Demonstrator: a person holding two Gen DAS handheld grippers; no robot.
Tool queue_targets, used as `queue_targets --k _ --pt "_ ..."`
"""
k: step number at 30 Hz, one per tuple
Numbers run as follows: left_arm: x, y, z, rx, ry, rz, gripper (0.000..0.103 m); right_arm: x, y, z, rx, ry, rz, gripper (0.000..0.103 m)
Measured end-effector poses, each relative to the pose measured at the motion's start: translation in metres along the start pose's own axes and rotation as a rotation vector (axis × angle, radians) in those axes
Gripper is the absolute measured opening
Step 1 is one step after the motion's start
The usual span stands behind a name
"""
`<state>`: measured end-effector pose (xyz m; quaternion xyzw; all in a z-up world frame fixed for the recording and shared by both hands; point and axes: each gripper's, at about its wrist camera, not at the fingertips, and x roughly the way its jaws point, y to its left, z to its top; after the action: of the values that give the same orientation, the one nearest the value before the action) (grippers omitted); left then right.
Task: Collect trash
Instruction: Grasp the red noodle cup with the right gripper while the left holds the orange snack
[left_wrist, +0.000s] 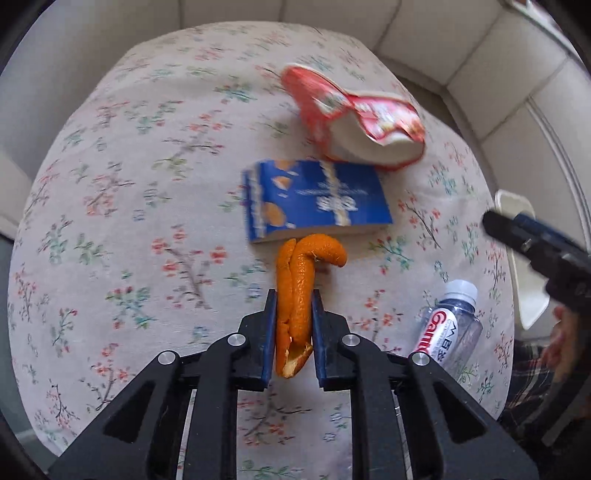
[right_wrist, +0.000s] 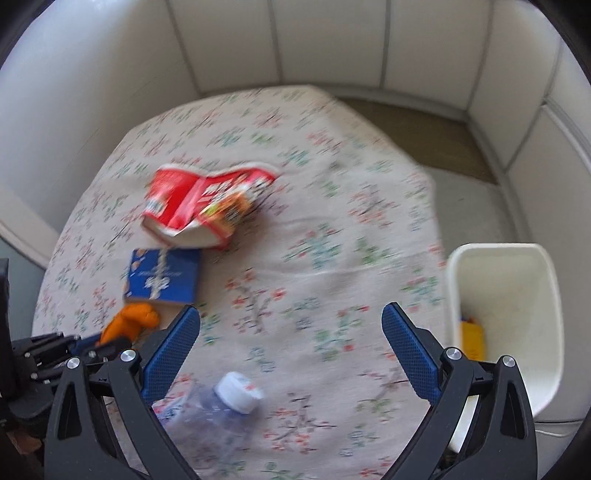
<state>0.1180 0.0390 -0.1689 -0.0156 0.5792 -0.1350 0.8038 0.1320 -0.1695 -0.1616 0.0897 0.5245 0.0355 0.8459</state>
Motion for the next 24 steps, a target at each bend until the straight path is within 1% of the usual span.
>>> queue_targets --k 3,5,8,10,12,15,18,20,21,22,23,24 --pt "-0.017 0.03 -0.004 -0.092 -0.074 -0.037 0.016 0.015 0.015 0.004 0.0 0.039 0.103 0.096" --pt "-0.024 0.054 -0.003 -0.166 -0.12 -0.074 0.016 0.015 0.019 0.008 0.004 0.013 0.126 0.096" --pt "-0.03 0.064 0.001 -0.257 -0.16 -0.135 0.016 0.015 0.017 0.017 0.04 -0.008 0.169 0.096" --pt "-0.027 0.066 0.01 -0.278 -0.173 -0.171 0.016 0.02 0.008 0.025 0.101 -0.001 0.184 0.096" --pt "-0.027 0.065 0.014 -0.281 -0.193 -0.194 0.016 0.028 -0.005 0.035 0.172 0.004 0.201 0.096" --pt "-0.031 0.072 0.019 -0.283 -0.214 -0.219 0.016 0.045 -0.02 0.05 0.244 0.008 0.236 0.096" --pt "-0.037 0.082 0.022 -0.306 -0.241 -0.246 0.016 0.065 -0.031 0.061 0.314 0.009 0.309 0.096" --pt "-0.039 0.09 0.022 -0.325 -0.251 -0.258 0.016 0.075 -0.033 0.067 0.325 0.011 0.355 0.087" --pt "-0.039 0.093 0.023 -0.338 -0.254 -0.266 0.016 0.081 -0.032 0.068 0.322 0.02 0.382 0.073" --pt "-0.039 0.095 0.024 -0.345 -0.254 -0.274 0.016 0.086 -0.032 0.069 0.321 0.03 0.402 0.064" --pt "-0.038 0.096 0.024 -0.349 -0.252 -0.279 0.016 0.09 -0.031 0.069 0.321 0.04 0.42 0.059" --pt "-0.036 0.096 0.025 -0.349 -0.247 -0.285 0.016 0.095 -0.029 0.068 0.319 0.049 0.439 0.05"
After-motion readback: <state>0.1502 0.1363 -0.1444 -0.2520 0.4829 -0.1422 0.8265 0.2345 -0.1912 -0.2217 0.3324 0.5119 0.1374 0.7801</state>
